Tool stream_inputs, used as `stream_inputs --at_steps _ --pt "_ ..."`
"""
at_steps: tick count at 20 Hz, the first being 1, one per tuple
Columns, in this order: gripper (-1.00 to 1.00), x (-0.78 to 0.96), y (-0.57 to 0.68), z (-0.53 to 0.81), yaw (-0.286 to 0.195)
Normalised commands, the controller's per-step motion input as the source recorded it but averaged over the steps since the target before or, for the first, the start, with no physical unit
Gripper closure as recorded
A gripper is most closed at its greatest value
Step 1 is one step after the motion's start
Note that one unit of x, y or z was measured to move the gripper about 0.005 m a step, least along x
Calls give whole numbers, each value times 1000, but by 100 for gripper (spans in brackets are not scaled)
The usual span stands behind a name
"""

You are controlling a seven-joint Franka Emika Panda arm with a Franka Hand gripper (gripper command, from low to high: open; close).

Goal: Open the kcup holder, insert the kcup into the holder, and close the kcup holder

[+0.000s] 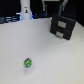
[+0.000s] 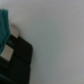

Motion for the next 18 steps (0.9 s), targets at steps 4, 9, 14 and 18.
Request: stream_inputs --at_steps 4,9,14,18 --pt "-100 -117 820 -67 -178" --pt "-100 -190 684 -137 -171" --pt "-100 -168 595 -205 -162" --pt "-100 -136 541 -240 -155"
